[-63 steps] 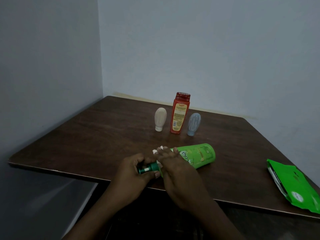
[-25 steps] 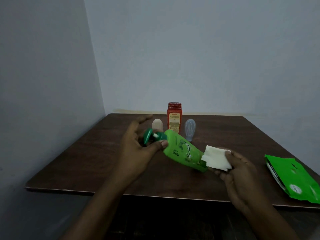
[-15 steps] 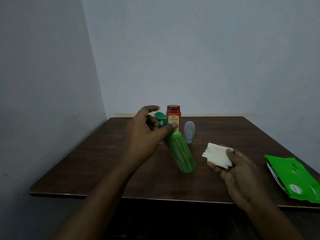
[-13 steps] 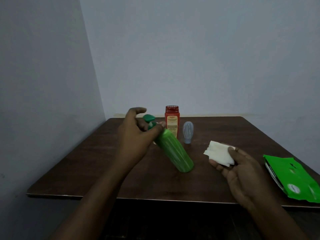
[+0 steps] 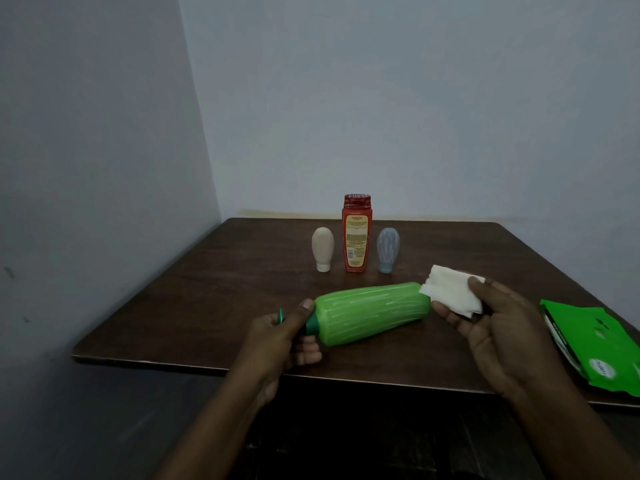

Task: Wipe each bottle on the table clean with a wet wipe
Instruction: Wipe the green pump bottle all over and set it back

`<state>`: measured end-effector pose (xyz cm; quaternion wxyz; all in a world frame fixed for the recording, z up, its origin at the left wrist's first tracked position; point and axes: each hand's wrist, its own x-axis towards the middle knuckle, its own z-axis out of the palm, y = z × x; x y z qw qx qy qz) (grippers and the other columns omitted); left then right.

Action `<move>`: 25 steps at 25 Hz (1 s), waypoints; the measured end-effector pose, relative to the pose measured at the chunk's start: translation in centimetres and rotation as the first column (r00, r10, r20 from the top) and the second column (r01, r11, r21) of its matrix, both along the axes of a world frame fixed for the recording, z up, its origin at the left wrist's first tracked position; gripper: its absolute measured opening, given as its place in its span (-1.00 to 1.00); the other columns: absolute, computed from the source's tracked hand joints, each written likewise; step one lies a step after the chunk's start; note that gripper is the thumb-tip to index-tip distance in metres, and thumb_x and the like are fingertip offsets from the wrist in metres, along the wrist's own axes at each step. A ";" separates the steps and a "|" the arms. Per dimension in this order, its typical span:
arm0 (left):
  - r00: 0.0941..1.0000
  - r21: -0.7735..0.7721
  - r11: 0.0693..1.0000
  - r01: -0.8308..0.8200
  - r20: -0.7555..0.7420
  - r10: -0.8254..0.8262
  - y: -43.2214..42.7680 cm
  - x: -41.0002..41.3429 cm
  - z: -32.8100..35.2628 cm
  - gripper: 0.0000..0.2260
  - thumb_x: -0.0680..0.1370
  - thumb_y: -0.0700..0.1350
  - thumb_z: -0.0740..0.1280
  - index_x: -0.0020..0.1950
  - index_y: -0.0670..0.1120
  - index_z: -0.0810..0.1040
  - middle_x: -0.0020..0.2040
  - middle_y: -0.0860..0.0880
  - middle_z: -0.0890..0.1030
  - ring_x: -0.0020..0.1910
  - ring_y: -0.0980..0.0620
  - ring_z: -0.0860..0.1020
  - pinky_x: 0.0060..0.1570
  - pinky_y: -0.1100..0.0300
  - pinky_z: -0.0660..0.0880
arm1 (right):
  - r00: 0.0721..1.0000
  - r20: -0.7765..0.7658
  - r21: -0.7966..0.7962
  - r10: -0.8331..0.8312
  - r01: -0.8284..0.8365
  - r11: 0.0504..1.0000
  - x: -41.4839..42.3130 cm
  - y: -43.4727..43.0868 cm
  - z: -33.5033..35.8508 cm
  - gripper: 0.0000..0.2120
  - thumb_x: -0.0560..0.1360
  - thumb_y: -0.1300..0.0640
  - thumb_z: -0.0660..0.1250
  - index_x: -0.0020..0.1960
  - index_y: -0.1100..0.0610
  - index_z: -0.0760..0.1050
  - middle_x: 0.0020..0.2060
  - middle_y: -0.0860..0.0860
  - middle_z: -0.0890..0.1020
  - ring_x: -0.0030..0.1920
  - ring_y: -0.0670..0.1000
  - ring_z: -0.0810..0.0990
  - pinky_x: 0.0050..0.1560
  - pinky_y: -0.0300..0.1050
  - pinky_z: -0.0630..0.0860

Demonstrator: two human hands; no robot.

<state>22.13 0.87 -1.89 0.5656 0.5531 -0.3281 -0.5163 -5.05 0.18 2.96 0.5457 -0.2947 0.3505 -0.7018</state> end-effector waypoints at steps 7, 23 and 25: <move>1.000 0.010 1.000 -0.005 -0.006 0.005 -0.3 -0.1 -0.3 -0.53 0.56 0.04 0.46 0.14 -0.40 0.58 -0.25 -0.27 0.64 -0.41 -0.06 0.66 -0.41 0.11 0.66 | 0.999 -0.021 0.027 0.029 -0.028 0.999 0.3 -0.4 -0.8 -0.88 0.62 0.27 0.19 0.06 0.28 0.49 0.08 0.26 0.61 0.05 0.23 0.65 -0.11 0.08 0.68; 0.995 -0.208 0.973 0.097 0.045 -0.089 2.6 0.6 -1.2 -0.73 0.42 -0.37 0.54 0.10 -0.26 0.63 0.00 -0.24 0.73 -0.09 -0.10 0.72 -0.08 0.12 0.69 | 0.958 -0.280 -0.108 -0.054 0.025 0.994 1.9 -0.7 -3.0 -0.83 0.55 0.21 0.33 0.11 0.19 0.61 0.03 0.08 0.71 0.11 0.11 0.67 0.07 -0.10 0.63; 0.963 -0.269 0.956 0.115 0.267 -0.040 3.3 0.5 -1.8 -0.74 0.40 -0.31 0.59 0.05 -0.16 0.68 -0.06 -0.11 0.76 -0.11 -0.01 0.72 -0.11 0.23 0.65 | 0.806 -0.548 -0.243 -0.224 0.102 0.965 2.1 -0.1 -3.2 -0.77 0.60 0.23 0.29 0.20 0.05 0.60 -0.03 -0.11 0.71 0.07 -0.13 0.67 0.02 -0.33 0.58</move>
